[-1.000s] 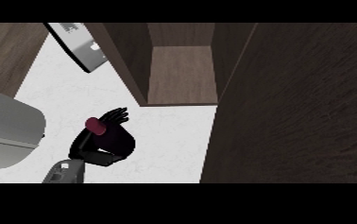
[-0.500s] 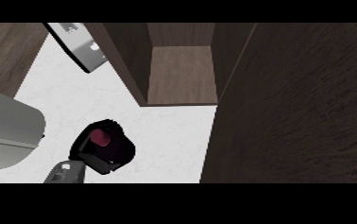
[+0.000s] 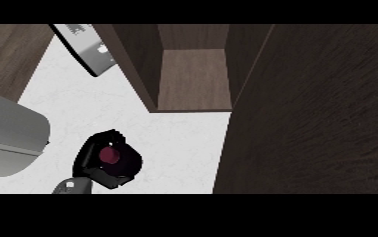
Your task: Pick up the wine, place it into the cabinet and close the cabinet
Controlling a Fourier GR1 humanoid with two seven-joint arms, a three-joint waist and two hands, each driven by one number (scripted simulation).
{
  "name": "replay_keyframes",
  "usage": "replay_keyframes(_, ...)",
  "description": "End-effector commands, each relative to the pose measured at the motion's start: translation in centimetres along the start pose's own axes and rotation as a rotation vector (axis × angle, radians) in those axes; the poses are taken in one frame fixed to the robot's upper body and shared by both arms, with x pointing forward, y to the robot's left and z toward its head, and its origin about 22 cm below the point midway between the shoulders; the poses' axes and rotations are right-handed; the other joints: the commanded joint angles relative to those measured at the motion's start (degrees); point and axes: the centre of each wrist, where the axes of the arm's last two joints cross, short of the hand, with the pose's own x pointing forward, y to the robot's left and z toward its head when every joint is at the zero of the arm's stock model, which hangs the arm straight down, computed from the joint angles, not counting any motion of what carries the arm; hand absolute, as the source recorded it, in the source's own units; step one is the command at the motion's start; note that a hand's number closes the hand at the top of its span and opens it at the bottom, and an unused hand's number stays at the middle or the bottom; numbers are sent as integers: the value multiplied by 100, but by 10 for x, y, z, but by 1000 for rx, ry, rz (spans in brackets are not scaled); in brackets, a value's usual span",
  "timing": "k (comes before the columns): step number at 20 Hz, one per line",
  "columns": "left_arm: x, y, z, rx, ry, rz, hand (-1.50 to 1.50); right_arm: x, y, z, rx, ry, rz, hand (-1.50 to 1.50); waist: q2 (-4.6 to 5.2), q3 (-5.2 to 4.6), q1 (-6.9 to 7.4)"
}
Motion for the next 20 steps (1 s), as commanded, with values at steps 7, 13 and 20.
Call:
replay_keyframes(7, 11, -34, 7, 65, -81, 97, 150, 27, -8, 33, -38, -57, -6, -150, 3, 5, 34)
replay_keyframes(13, 36, -73, 5, 18, -125, 84, 150, 33, -15, 25, -37, -94, 5, -150, 1, 5, 61)
replay_keyframes(20, 71, -111, -4, -27, -106, 114, 150, 30, -13, 39, -10, -80, -28, -150, -8, 12, -7)
